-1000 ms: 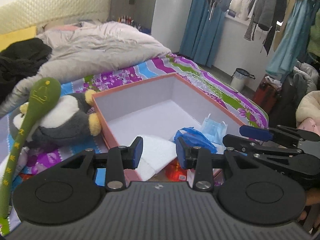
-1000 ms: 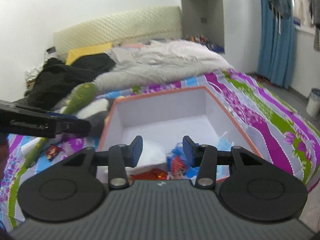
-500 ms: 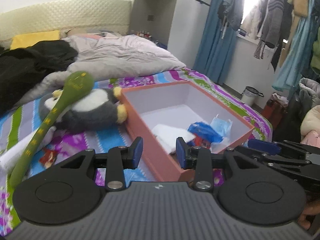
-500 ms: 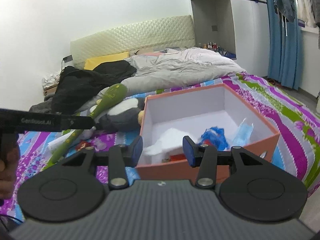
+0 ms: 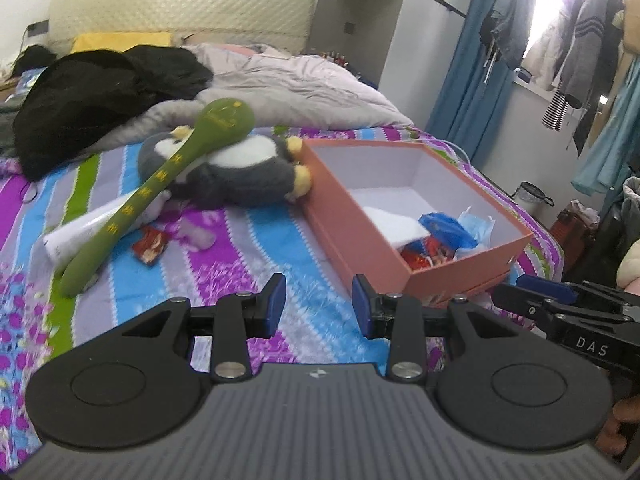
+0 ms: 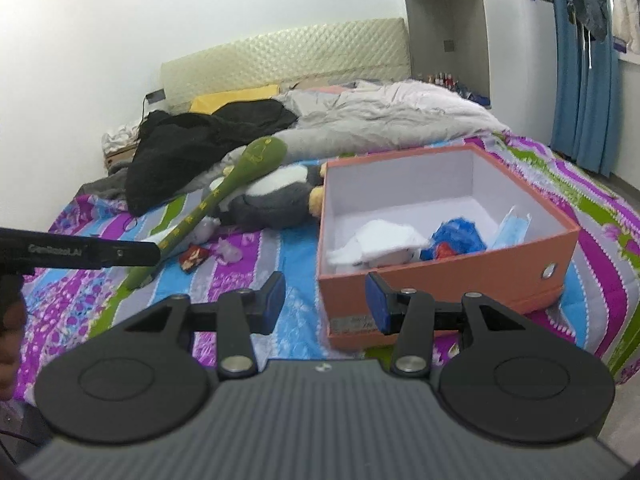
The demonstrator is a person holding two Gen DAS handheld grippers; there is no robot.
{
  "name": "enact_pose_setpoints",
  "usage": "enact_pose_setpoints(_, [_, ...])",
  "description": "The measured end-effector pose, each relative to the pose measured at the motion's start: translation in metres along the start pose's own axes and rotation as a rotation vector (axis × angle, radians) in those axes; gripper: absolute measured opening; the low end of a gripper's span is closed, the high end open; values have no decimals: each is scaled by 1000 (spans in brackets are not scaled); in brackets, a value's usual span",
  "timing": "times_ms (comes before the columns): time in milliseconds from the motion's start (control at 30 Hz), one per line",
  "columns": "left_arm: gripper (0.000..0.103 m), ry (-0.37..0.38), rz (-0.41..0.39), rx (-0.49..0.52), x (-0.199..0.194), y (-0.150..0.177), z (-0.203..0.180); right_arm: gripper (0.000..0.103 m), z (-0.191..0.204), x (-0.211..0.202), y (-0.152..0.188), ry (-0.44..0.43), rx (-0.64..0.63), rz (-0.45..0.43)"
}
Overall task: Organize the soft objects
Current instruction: 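Withdraw both open tools from the pink box back toward the pile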
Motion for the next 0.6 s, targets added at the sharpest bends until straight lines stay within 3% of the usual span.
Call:
enact_pose_setpoints(267, [42, -8, 32, -59, -4, 31, 19, 47, 24, 12, 22, -37, -31, 57])
enact_pose_setpoints(600, [42, -55, 46, -108, 19, 29, 55, 47, 43, 44, 24, -66, -58, 102])
Point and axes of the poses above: each gripper's, at about its wrist camera, not at the fingertips, and x roughly the way its jaws point, z to its left, y to its underside, the point moved 8 cm from there along x, roughly the way its jaws point, and after that the axes turned 13 degrees about z, right-handed, at the moved point
